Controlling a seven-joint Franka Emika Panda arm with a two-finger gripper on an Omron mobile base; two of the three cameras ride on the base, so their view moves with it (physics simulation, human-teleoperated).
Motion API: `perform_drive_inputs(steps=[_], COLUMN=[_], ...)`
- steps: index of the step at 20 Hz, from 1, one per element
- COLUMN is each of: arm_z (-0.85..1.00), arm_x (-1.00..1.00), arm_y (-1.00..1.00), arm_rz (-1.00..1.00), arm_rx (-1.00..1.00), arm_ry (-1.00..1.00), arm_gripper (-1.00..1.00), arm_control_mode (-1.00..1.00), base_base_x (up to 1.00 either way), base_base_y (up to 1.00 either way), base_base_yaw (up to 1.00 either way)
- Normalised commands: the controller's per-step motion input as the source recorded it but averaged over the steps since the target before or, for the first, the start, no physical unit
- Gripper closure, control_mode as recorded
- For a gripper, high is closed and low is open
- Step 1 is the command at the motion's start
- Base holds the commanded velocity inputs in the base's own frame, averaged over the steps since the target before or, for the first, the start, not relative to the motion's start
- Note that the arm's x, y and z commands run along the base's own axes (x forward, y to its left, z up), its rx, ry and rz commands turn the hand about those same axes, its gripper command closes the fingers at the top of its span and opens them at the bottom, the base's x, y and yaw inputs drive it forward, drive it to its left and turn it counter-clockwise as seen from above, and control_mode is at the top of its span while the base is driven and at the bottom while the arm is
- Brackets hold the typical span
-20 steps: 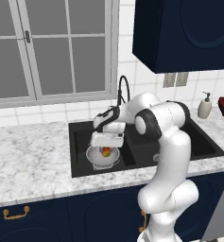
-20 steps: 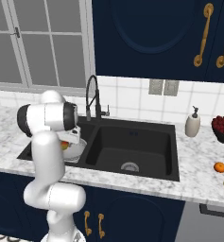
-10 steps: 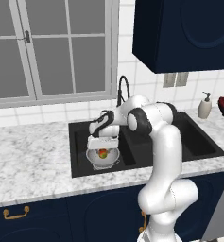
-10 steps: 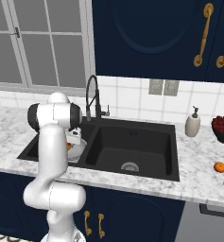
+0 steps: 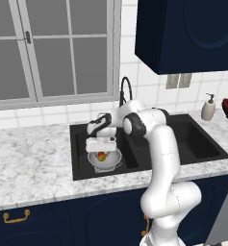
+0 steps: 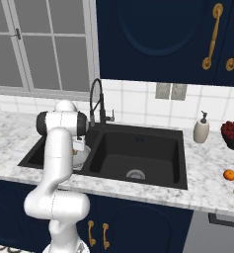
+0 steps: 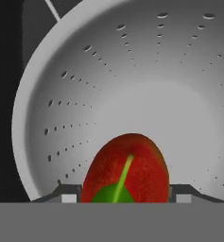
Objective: Put the colander in the sink, put the tangerine, pear, mango in the colander, and turn on the sink faucet and pour water over the colander.
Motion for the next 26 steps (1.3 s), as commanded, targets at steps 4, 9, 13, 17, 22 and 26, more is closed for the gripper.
perform_drive_inputs(steps=[4, 9, 13, 17, 22, 26], arm_z=[-0.4, -0.08, 0.0, 0.16, 0.82, 1.0], arm_x=[0.17, 0.0, 0.0, 0.0, -0.33, -0.52], arm_y=[0.01, 0.0, 0.0, -0.04, -0.21, -0.26], arm_rz=[0.0, 0.0, 0.0, 0.0, 0.0, 0.0], arm_rx=[0.0, 0.0, 0.0, 0.0, 0.0, 0.0], arm_ry=[0.0, 0.0, 0.0, 0.0, 0.0, 0.0], arm_gripper=[-1.0, -1.0, -1.0, -1.0, -1.0, -1.0], arm_control_mode=[-1.0, -1.0, -1.0, -1.0, -1.0, -1.0], base_base_x=[0.0, 0.0, 0.0, 0.0, 0.0, 0.0], base_base_y=[0.0, 0.0, 0.0, 0.0, 0.0, 0.0], base_base_yaw=[0.0, 0.0, 0.0, 0.0, 0.0, 0.0])
